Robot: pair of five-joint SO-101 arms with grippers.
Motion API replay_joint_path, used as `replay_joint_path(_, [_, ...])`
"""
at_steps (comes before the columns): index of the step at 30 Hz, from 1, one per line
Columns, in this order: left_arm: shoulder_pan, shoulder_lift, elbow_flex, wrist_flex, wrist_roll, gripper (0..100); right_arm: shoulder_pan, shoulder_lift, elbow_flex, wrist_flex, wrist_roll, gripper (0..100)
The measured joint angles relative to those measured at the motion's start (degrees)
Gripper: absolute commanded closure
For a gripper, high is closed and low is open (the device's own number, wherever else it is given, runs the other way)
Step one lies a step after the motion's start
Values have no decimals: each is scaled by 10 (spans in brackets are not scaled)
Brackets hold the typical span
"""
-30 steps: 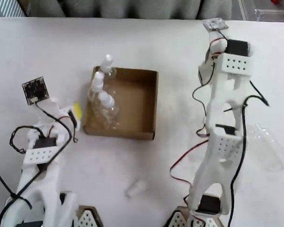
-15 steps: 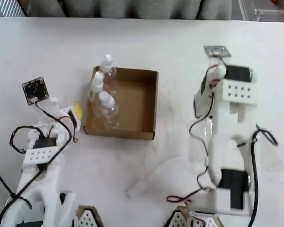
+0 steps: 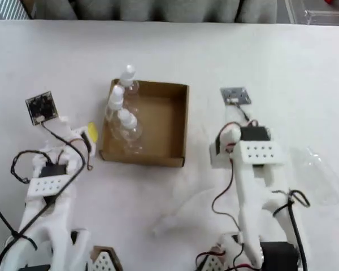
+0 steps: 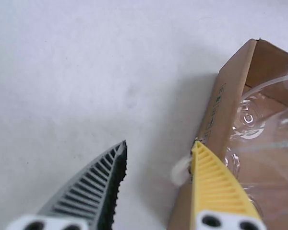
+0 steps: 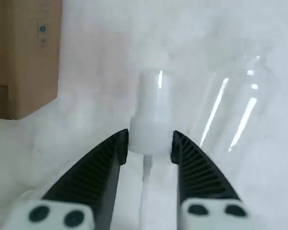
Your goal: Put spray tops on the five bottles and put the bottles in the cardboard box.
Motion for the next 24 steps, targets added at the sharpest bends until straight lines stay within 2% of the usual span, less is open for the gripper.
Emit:
replay_joint_path(4, [0, 0, 0, 0, 0, 789, -22, 0, 36, -39, 0, 670])
replay_joint_path(9, [0, 0, 0, 0, 0, 789, -21, -7, 28, -32, 0, 664])
replay_joint_path(11, [0, 0, 0, 0, 0, 789, -14, -8, 5, -1, 0, 701])
replay_joint_path(18, [0, 0, 0, 0, 0, 789, 72, -8, -72, 76, 44, 966])
replay_joint_path(24, [0, 0, 0, 0, 0, 788, 145, -8, -88, 116, 91, 980])
